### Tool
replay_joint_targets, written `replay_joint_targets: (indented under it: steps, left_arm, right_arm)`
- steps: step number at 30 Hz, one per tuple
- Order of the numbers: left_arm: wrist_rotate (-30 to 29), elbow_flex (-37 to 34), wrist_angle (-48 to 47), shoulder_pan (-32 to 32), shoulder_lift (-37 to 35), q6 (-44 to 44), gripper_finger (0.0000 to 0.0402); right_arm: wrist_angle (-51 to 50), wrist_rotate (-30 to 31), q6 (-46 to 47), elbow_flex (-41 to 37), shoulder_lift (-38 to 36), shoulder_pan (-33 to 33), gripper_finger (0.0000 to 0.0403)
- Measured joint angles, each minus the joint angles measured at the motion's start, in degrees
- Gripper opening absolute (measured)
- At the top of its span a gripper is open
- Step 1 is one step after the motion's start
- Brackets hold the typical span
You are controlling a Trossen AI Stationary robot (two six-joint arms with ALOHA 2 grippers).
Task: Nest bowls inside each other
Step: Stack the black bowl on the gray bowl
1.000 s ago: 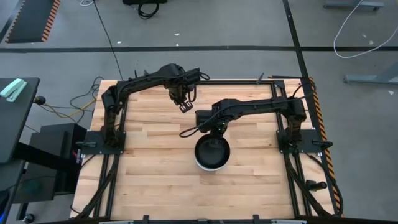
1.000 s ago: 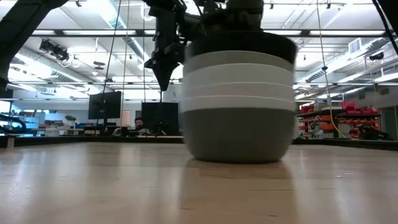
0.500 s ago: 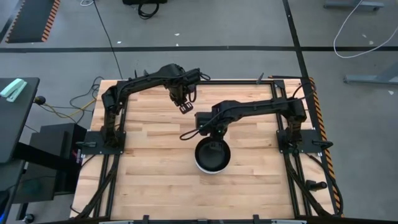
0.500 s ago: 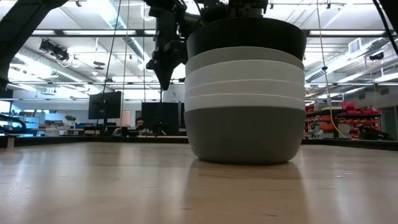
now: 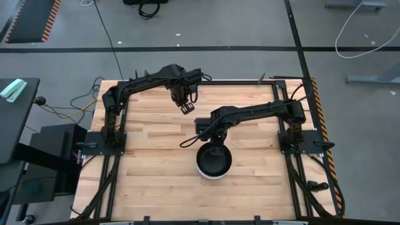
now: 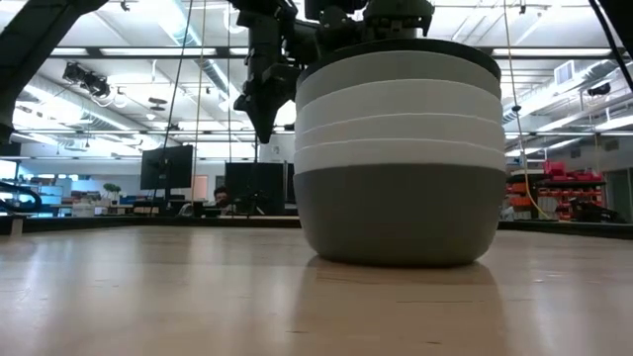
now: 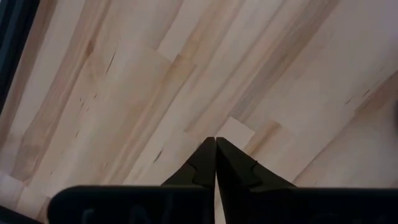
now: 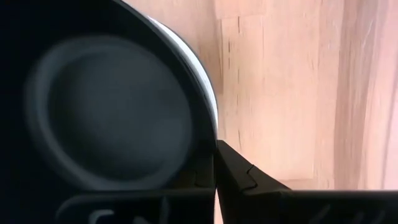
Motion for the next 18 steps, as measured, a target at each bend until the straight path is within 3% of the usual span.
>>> replay_joint_targets:
  steps: [18]
  left_arm:
    - [0.00,0.00,0.34,0.02,0.00,-0.17,0.0016]
  right_arm:
    - [-1.23,-0.62,0.44,1.42,-1.03,0.00,0.0047]
